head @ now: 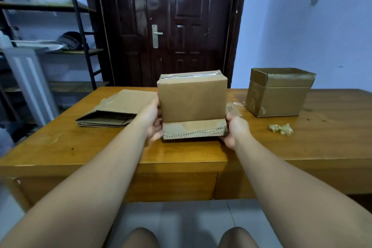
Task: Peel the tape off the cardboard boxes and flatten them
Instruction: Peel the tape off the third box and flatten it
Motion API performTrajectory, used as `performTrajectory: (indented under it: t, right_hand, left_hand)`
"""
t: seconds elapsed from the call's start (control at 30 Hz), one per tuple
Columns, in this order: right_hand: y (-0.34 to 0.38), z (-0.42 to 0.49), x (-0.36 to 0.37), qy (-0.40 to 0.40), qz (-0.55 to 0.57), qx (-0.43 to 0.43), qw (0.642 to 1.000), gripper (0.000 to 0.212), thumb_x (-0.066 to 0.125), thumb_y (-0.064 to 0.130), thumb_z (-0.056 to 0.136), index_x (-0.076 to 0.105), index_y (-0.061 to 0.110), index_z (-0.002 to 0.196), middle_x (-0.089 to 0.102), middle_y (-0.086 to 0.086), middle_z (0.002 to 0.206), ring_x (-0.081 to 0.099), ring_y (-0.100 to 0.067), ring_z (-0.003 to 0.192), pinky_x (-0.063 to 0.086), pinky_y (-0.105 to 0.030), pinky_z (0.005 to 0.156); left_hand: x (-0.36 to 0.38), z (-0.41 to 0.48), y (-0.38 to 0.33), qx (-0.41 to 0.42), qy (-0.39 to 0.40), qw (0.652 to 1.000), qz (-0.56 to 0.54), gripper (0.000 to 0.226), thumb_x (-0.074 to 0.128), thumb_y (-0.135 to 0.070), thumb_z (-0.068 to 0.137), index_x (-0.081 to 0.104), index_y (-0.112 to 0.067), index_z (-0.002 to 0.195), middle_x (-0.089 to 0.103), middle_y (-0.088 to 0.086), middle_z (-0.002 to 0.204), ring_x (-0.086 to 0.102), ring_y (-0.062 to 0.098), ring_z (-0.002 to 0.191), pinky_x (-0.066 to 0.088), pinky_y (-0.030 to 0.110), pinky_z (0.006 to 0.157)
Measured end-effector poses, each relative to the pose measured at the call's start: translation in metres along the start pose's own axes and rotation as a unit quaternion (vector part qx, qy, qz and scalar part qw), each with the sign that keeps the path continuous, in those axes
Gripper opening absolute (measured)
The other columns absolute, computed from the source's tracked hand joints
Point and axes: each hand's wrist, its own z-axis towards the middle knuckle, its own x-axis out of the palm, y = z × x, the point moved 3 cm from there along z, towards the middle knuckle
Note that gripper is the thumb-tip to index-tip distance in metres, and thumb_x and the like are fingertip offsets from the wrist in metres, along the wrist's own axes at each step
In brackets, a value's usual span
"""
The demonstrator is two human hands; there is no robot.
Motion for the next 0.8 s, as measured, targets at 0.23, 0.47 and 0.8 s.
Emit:
performTrajectory:
  t: [0.23, 0.47, 0.8]
  right_hand:
    - [-0.004, 0.002, -0.007, -0.032, 0.017, -0.001, 0.999, 0.022, 0.044, 0.013, 0.100, 0.053, 0.018, 0.119, 0.065, -0.012, 0.101, 0.065, -0.032, 0.086, 0.053, -0.053, 0.088]
    - [-0.004, 0.005, -0.011, -0.060, -0.026, -0.034, 0.997, 0.034, 0.037, 0.019, 0.099, 0.052, 0.022, 0.130, 0.062, -0.008, 0.122, 0.061, -0.030, 0.106, 0.051, -0.049, 0.095]
    - [0.007, -0.004, -0.013, -0.134, -0.117, -0.094, 0.979, 0.062, 0.042, 0.005, 0.094, 0.022, 0.032, 0.146, 0.051, -0.005, 0.122, 0.055, -0.019, 0.080, 0.047, -0.029, 0.060]
  left_hand:
    - [0.009, -0.001, 0.017, -0.142, 0.021, 0.990, -0.007, 0.066, 0.037, -0.070, 0.088, 0.052, -0.007, 0.098, 0.066, 0.020, 0.099, 0.065, 0.034, 0.090, 0.055, 0.045, 0.078]
    - [0.011, 0.011, 0.020, -0.131, 0.016, 0.984, -0.117, 0.049, 0.062, -0.047, 0.086, 0.051, -0.008, 0.114, 0.063, 0.014, 0.100, 0.064, 0.030, 0.096, 0.054, 0.044, 0.079]
    - [-0.012, 0.035, 0.035, 0.051, -0.159, 0.979, 0.117, 0.033, 0.046, -0.003, 0.096, 0.046, -0.016, 0.127, 0.060, 0.014, 0.111, 0.065, 0.028, 0.088, 0.059, 0.036, 0.063]
